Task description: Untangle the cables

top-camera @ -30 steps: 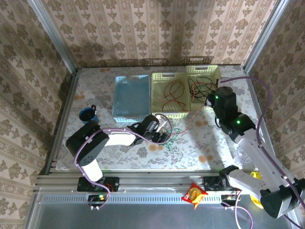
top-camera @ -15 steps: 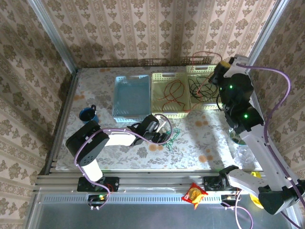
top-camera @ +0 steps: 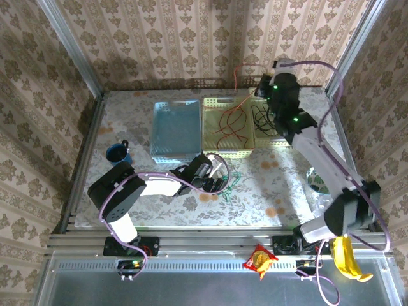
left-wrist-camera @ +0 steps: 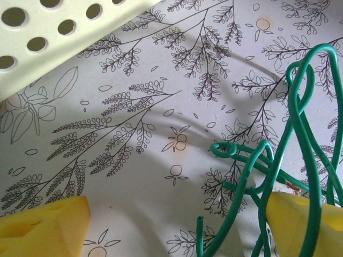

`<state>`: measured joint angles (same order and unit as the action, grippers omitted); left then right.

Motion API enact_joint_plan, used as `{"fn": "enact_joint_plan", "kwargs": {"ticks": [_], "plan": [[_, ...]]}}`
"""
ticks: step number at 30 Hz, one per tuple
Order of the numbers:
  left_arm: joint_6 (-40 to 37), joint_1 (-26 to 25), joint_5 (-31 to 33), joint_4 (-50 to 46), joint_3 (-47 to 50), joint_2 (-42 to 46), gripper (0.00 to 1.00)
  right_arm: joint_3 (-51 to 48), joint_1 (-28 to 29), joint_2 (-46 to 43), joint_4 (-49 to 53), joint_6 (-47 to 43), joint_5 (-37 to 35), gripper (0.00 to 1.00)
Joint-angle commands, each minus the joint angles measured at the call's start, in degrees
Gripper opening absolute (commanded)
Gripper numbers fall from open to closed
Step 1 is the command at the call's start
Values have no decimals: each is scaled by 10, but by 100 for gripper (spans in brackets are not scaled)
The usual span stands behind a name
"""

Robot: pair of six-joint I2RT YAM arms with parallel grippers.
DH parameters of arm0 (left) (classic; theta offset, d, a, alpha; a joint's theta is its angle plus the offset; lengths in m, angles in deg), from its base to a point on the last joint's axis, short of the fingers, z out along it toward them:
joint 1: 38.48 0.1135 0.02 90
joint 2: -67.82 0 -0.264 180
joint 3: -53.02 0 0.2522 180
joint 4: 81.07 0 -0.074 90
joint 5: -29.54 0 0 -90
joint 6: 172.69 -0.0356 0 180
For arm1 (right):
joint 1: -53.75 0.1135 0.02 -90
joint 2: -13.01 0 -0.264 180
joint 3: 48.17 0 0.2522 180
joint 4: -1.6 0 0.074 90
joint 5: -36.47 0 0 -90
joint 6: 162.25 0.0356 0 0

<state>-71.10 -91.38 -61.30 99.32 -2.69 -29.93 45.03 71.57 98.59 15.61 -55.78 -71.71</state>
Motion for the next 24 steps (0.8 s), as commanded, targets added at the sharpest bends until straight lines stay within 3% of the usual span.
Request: {"fn": "enact_joint_plan", "kwargs": {"ticks": [1, 5, 8, 10, 18, 24], "plan": [[3, -5, 11, -35, 14, 11, 87, -14, -2, 49, 70, 57, 45, 3], [0, -5, 10, -40, 12, 18, 87, 24, -1, 126, 171, 75, 147, 11], [-4, -4, 10, -46, 8, 22, 87, 44, -1, 153, 232, 81, 153, 44], [-6, -5, 10, -50, 5, 26, 88, 31, -1, 135, 232, 82, 125, 52], [-15, -5, 8, -59, -3, 46, 89, -73, 13, 5, 247, 70, 113, 55], [-16, -3, 2, -58, -10, 57, 89, -189, 64, -54, 292, 53, 204, 55]]}}
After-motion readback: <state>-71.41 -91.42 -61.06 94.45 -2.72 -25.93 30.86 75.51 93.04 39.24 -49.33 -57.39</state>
